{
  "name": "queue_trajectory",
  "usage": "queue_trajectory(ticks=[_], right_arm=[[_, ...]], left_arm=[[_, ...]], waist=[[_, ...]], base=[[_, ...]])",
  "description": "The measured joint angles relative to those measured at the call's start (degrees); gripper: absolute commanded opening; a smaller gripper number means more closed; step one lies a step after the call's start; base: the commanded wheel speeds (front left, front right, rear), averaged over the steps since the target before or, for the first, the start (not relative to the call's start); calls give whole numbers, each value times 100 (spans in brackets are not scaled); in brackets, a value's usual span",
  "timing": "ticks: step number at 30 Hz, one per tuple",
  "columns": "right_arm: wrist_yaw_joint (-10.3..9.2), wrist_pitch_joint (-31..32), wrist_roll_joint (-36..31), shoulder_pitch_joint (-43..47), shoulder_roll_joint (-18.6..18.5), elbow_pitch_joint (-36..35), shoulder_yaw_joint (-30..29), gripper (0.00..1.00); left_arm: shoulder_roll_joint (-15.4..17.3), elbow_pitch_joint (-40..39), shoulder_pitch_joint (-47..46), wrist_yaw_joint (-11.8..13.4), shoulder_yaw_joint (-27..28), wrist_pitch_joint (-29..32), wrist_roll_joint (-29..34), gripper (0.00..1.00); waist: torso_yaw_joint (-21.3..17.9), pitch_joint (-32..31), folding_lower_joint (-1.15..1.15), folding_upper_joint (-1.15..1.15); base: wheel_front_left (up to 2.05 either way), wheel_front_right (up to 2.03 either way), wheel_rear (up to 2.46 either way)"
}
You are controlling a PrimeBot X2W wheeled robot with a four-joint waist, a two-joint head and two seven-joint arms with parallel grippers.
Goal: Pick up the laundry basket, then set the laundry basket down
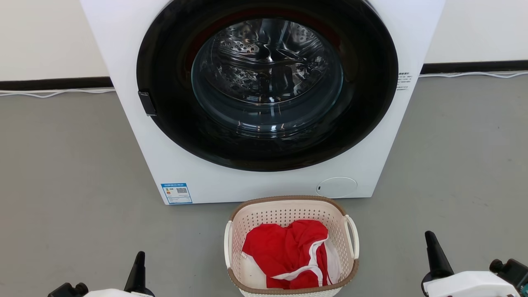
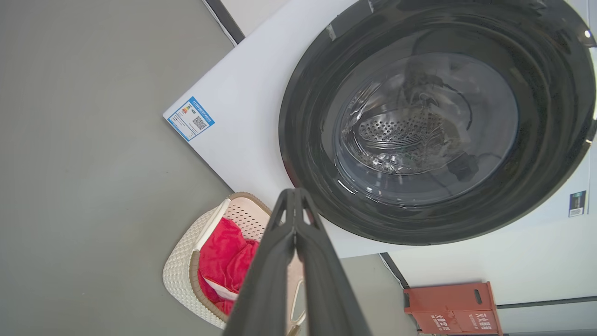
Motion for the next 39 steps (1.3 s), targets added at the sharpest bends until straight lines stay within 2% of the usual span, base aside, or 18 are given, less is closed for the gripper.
queue_trajectory(ticks=[39], right_arm=[[0, 482, 2820, -255, -3, -105, -89, 0]], left_arm=[[-27, -81, -373, -356, 167, 631, -2202, 0]], waist=[[66, 45, 0, 0]], base=[[0, 0, 0]])
